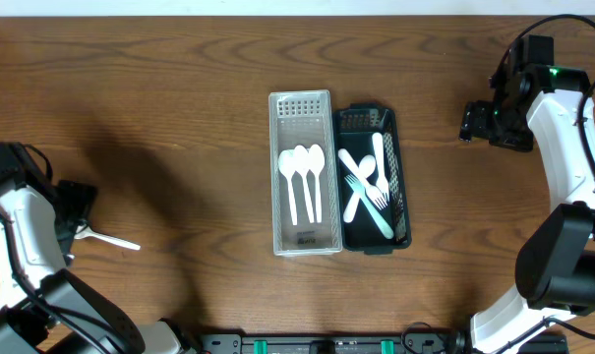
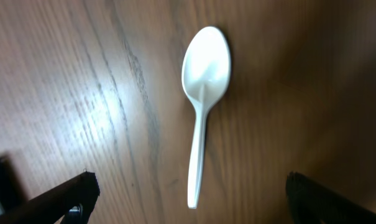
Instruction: Pack container
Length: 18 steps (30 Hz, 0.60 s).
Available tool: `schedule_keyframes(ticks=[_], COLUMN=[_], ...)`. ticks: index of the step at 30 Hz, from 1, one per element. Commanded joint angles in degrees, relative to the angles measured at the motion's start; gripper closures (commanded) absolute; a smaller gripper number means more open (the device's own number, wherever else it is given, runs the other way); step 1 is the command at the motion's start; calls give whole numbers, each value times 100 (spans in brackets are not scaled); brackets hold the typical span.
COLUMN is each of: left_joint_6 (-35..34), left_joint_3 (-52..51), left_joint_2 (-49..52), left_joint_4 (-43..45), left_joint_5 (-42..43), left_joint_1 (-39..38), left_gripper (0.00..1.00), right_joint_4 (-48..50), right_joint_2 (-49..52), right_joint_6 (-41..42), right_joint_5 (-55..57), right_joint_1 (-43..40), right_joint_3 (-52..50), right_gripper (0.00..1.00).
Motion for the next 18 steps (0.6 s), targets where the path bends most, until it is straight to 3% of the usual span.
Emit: schedule_keyframes(ticks=[1, 18], left_joint_6=[315, 719], left_joint_3=[-284, -691], left_joint_2=[136, 1113], left_joint_4=[234, 1029], left_joint_5=[107, 166], left_joint_1=[42, 42], left_gripper=[2, 2], right_joint_4=[-11, -31], right_joint_2=[0, 0], right_joint_6=[-44, -61], right_joint_5=[-2, -2], right_joint_1=[-4, -4], right_joint_3=[-20, -20], right_gripper=[22, 22])
